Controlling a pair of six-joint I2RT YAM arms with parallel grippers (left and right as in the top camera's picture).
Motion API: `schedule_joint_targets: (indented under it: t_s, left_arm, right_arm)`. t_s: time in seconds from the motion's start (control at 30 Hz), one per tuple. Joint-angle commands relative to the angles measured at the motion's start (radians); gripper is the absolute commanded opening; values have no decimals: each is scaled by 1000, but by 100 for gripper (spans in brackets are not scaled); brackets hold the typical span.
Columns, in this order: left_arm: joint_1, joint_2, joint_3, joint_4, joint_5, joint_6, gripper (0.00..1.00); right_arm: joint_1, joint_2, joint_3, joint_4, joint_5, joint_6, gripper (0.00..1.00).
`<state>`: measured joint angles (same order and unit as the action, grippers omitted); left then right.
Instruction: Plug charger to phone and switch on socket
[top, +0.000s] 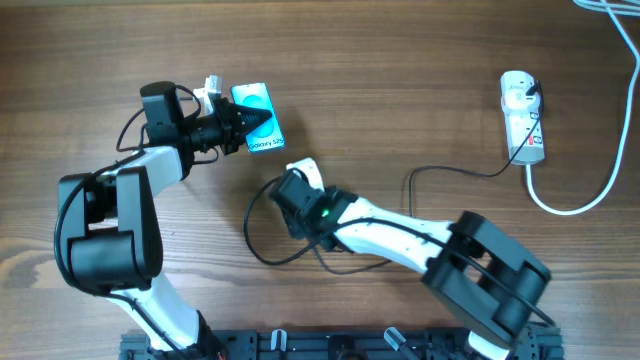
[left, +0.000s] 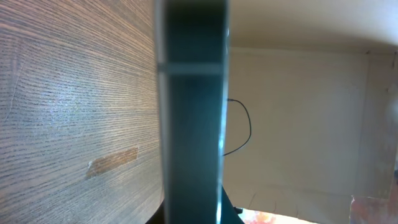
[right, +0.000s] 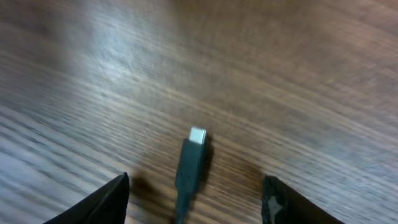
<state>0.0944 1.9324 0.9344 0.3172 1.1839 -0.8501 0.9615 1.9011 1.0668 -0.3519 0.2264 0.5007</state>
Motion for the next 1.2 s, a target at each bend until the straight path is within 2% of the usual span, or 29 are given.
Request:
schedule_joint_targets:
  t_s: [0.0, 0.2, 0.37, 0.47, 0.63, 0.73, 0.9, 1.03, 1.17]
  left_arm:
    - [5, -4, 12, 6, 38, 5, 4]
    - [5, -4, 12, 6, 38, -3, 4]
    - [5, -4, 12, 6, 38, -20, 4]
    - [5, -4, 12, 6, 38, -21, 4]
    - [5, -4, 12, 6, 39, -26, 4]
    - [5, -4, 12, 6, 39, -26, 4]
    - [5, -4, 12, 6, 39, -28, 4]
    - [9, -4, 12, 6, 39, -30, 4]
    - [19, -4, 12, 6, 47, -33, 4]
  right_arm:
    - [32, 47, 21, -6, 48, -33, 68]
    - [42, 59, 24, -22, 54, -29, 57]
    - [42, 59, 24, -32, 55, -13, 31]
    - [42, 59, 26, -40, 63, 5, 18]
    - [42, 59, 27, -50, 63, 23, 6]
    - [39, 59, 39, -61, 36, 26, 4]
    - [-5, 59, 87, -65, -261, 82, 4]
    - [-69, 56, 90, 5, -607, 132, 4]
    - [-124, 55, 90, 77, -838, 160, 4]
